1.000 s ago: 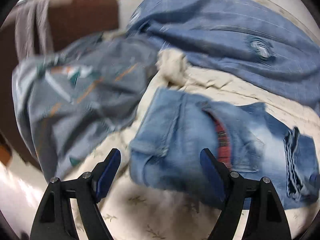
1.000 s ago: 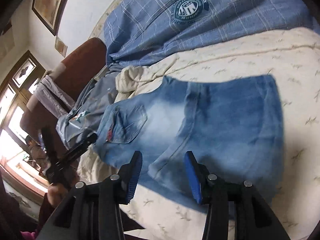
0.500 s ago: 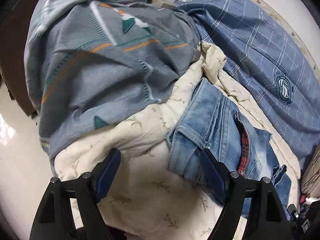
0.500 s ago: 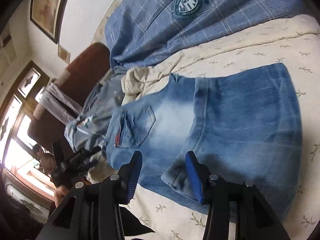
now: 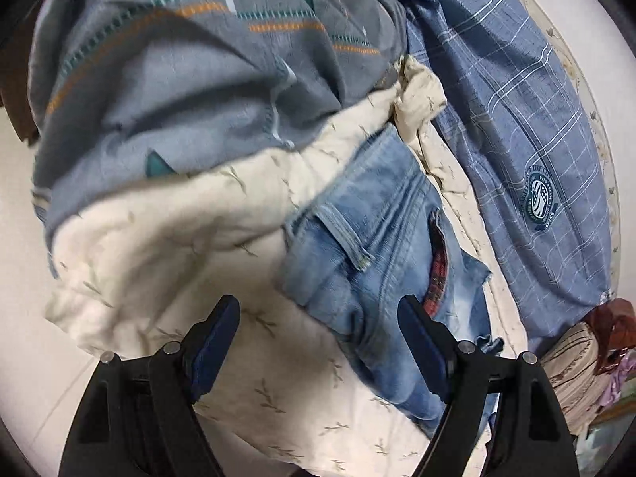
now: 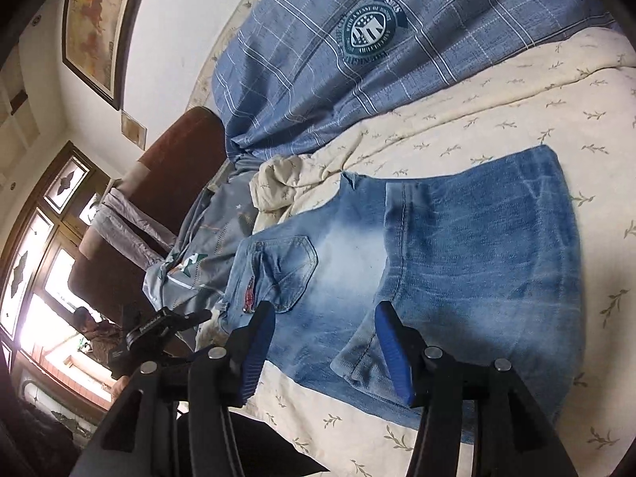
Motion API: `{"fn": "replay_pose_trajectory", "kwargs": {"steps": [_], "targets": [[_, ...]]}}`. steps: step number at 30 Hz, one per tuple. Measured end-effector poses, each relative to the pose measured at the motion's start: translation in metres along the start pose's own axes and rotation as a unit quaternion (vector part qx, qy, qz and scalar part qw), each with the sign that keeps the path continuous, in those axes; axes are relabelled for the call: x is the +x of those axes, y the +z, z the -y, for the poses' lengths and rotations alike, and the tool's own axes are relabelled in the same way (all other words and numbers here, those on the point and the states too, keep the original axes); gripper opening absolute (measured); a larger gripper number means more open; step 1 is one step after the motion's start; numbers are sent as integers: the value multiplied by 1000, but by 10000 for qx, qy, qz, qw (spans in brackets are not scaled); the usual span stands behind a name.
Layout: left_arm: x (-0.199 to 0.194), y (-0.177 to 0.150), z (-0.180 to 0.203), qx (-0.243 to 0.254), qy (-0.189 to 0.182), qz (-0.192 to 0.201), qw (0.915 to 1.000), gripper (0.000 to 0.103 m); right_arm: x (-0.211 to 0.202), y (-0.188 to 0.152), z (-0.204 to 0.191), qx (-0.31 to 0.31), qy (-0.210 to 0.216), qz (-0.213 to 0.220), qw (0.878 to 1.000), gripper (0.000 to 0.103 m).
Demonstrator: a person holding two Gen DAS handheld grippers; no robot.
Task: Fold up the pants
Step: 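Move the left tool to the jeans waistband and close on it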
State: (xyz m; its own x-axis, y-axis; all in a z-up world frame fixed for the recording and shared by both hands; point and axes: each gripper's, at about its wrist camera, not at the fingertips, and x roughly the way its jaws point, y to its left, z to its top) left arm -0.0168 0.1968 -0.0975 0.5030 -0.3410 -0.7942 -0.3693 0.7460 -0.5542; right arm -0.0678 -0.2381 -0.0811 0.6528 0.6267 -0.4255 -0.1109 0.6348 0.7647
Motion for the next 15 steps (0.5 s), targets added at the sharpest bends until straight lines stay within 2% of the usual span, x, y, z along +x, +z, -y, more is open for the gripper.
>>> {"fn": "replay_pose_trajectory", "kwargs": {"steps": [6, 11, 12, 13, 15], "targets": [[25, 7, 10, -214, -37, 52, 9998, 82, -7, 1, 0, -70, -28, 43, 10000, 55], [45, 8, 20, -117, 1, 123, 9999, 81, -16, 4, 5, -37, -52, 105, 9999, 55], [47, 9, 22, -42, 33, 169, 9998, 77, -17, 4, 6, -40, -70, 120, 9999, 55], [47, 8, 24, 6, 88, 227, 9997, 68, -19, 5, 6, -47, -95, 145, 9998, 55], [46, 9, 27, 118, 194, 345, 9991, 56, -21, 6, 8, -40, -87, 164, 9998, 55]]}}
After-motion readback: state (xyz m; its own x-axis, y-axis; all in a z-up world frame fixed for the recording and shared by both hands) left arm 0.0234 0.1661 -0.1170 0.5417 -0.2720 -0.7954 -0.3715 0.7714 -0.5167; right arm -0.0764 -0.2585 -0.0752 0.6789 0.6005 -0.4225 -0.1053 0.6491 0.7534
